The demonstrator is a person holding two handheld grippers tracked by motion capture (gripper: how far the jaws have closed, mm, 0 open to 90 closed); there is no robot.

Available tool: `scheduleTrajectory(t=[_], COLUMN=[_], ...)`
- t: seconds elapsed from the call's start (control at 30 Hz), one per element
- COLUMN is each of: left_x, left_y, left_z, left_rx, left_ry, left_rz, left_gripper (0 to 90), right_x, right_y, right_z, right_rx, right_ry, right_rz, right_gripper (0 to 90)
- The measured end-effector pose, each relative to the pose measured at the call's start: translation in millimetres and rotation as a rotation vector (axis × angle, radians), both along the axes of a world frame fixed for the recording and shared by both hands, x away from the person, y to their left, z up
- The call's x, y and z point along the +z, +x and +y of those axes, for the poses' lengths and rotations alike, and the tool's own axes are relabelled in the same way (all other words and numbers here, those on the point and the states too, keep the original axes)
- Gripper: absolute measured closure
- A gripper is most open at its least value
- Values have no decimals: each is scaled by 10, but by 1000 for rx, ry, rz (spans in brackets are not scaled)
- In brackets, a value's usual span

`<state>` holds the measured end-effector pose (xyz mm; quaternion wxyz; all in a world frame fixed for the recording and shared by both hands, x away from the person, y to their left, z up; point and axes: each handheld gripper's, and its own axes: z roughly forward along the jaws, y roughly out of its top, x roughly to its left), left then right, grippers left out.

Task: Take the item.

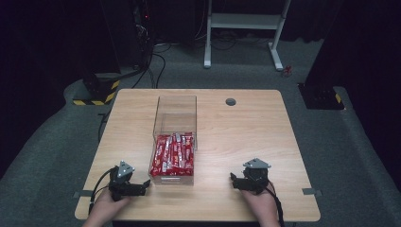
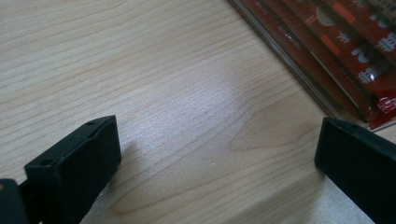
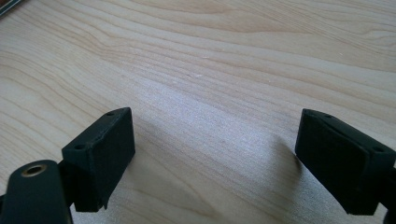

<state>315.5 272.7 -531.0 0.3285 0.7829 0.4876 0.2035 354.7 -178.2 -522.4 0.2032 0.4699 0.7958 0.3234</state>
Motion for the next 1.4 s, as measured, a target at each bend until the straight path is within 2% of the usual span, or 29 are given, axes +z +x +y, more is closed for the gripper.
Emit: scheduleTrajectory(t=[0.3,0.53,0.73,1.4], left_x=[0,0,0,0], left_y=[0,0,0,0], left_z=[0,0,0,0], left_rx=[0,0,0,0], left_ry=[0,0,0,0], left_rz=[0,0,-1,-1], left_gripper=[7,7,7,7], right_x=[50,77,78,83], right_y=[-22,-36,-47,-85], right_z=[8,28,56,175], right_rx=[11,17,42,93], right_ry=[22,21,25,37], right_rz=[-17,-36,-48,-46], right_gripper=[132,137,141,181])
